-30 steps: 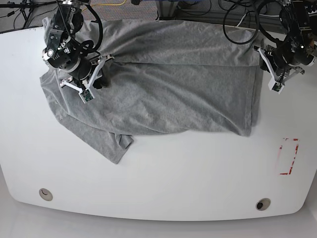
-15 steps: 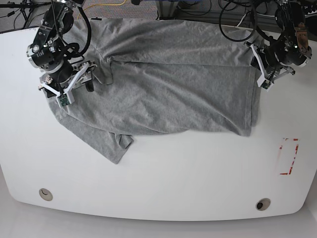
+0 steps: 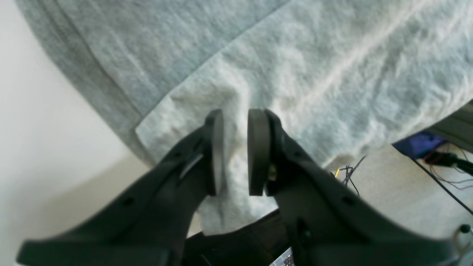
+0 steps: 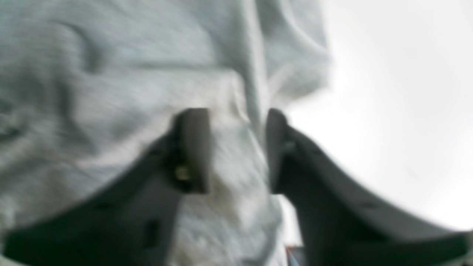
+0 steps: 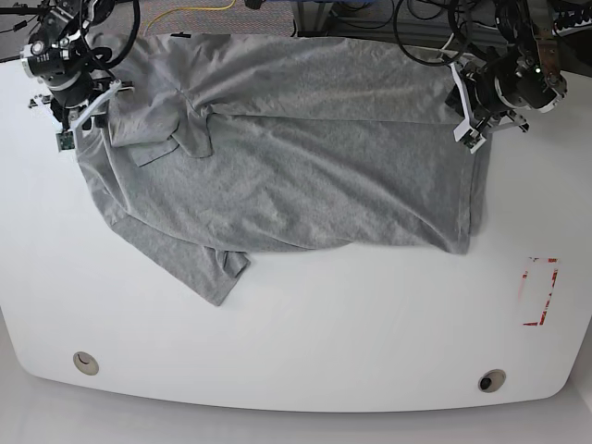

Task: Fold the T-shirt properly
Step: 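Pull the shirt edge apart with both grippers to smooth it, then release the shirt and move both grippers toward the shirt's hem, then lower the right gripper onto the hem corner and grasp it, then move the left gripper to the other hem corner and grasp it, then drag the held hem with both grippers to fold the shirt over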

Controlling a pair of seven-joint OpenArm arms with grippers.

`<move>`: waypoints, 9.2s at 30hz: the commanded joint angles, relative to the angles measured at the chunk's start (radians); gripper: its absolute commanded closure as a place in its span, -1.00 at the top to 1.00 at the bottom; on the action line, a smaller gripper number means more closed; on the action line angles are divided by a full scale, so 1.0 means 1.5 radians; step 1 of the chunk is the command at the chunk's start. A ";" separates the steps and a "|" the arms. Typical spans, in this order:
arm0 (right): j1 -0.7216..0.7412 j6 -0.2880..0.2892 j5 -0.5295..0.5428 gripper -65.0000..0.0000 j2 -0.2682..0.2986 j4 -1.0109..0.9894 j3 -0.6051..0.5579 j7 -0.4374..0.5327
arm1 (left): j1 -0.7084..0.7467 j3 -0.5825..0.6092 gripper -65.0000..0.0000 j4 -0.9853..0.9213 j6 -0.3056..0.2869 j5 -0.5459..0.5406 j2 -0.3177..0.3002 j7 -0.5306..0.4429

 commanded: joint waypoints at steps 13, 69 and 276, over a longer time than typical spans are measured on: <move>-0.046 -0.001 0.005 -0.99 -0.002 -0.125 0.025 0.014 | 0.037 0.002 -0.71 -0.019 -0.001 0.138 -0.009 -0.009; 0.338 -0.001 -0.033 0.44 0.137 -0.154 -0.154 -0.071 | -0.259 -0.017 -0.14 0.007 -0.001 0.168 0.025 0.071; 0.547 -0.001 -0.224 -0.99 0.136 -0.621 -0.207 0.296 | -0.573 -0.015 -0.88 -0.549 0.147 0.170 0.084 -0.243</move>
